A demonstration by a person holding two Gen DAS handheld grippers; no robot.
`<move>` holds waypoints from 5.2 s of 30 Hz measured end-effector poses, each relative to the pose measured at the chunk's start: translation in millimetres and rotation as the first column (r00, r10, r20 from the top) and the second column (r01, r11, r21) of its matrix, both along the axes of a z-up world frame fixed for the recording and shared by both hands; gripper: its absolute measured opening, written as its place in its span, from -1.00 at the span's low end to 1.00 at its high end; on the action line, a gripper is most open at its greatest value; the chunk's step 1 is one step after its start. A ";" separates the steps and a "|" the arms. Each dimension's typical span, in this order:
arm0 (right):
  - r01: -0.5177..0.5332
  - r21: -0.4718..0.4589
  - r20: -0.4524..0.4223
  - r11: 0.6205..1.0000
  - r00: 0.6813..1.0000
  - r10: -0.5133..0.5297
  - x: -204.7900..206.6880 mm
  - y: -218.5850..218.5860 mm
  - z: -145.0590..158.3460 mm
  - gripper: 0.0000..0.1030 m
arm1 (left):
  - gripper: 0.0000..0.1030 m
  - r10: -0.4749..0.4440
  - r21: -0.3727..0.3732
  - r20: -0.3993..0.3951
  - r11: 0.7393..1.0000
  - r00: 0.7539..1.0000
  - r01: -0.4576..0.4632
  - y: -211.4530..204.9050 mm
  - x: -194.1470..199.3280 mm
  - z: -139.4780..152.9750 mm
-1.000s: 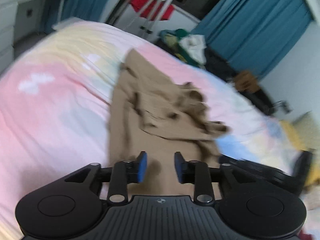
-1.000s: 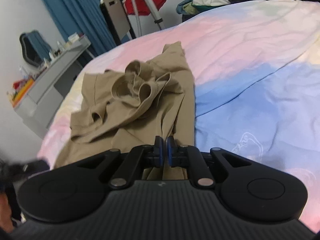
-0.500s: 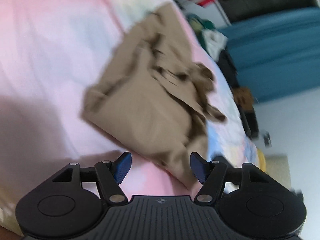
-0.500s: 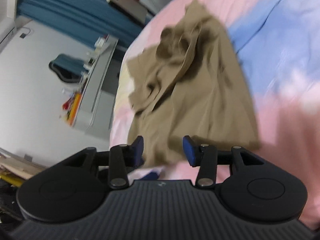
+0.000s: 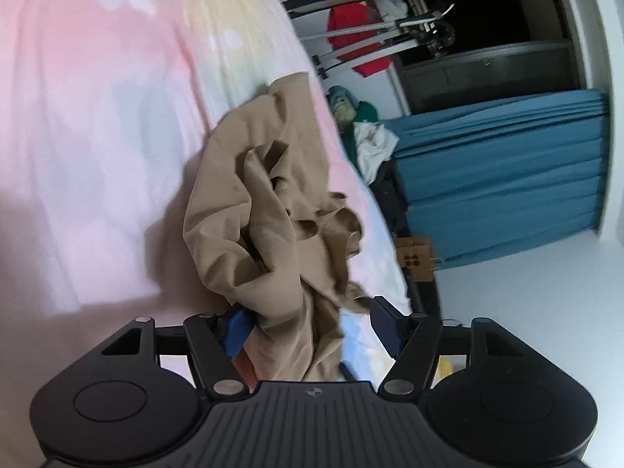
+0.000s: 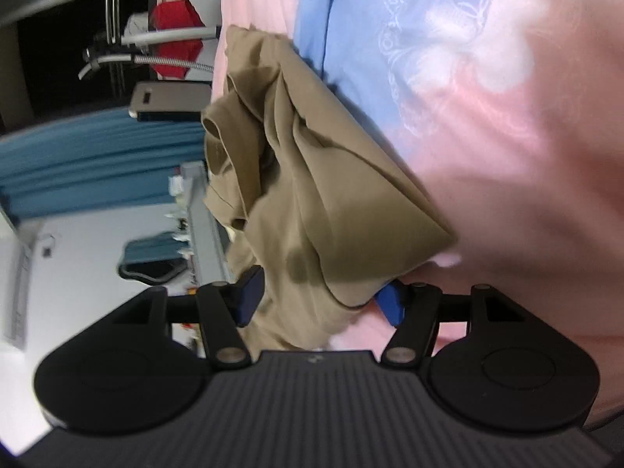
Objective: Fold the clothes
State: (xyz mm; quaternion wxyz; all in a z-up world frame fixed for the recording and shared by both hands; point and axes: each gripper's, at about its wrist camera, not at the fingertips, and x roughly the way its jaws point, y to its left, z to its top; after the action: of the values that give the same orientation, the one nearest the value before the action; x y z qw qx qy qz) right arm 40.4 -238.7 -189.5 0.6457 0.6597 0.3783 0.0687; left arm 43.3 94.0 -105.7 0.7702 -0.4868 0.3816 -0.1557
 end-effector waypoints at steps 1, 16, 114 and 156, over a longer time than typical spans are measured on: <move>-0.001 -0.007 -0.001 1.000 1.000 0.001 1.1 1.1 0.2 0.24 | 0.29 -0.002 0.014 -0.027 1.000 1.000 0.003 0.3 1.1 -3.1; 0.038 -0.323 0.199 0.946 0.980 0.029 2.5 0.7 28.6 -0.63 | -0.71 0.041 -0.049 -0.040 0.998 0.998 -0.043 10.2 19.6 -12.8; 0.053 -0.902 0.238 0.428 0.889 0.391 96.4 51.6 74.3 0.02 | 0.50 -0.265 0.841 0.136 0.540 0.955 0.030 -81.0 80.7 49.6; -0.039 -0.898 0.168 0.438 0.890 0.423 35.7 59.2 75.8 0.03 | 0.60 -0.263 0.721 0.073 0.681 0.962 0.131 -75.9 -2.2 64.8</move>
State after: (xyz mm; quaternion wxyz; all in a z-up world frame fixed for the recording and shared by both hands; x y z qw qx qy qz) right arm 76.1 -179.4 -113.6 0.9327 0.1496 0.3189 0.0775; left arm 41.1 18.1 -40.9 0.9061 -0.0934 0.3948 -0.1203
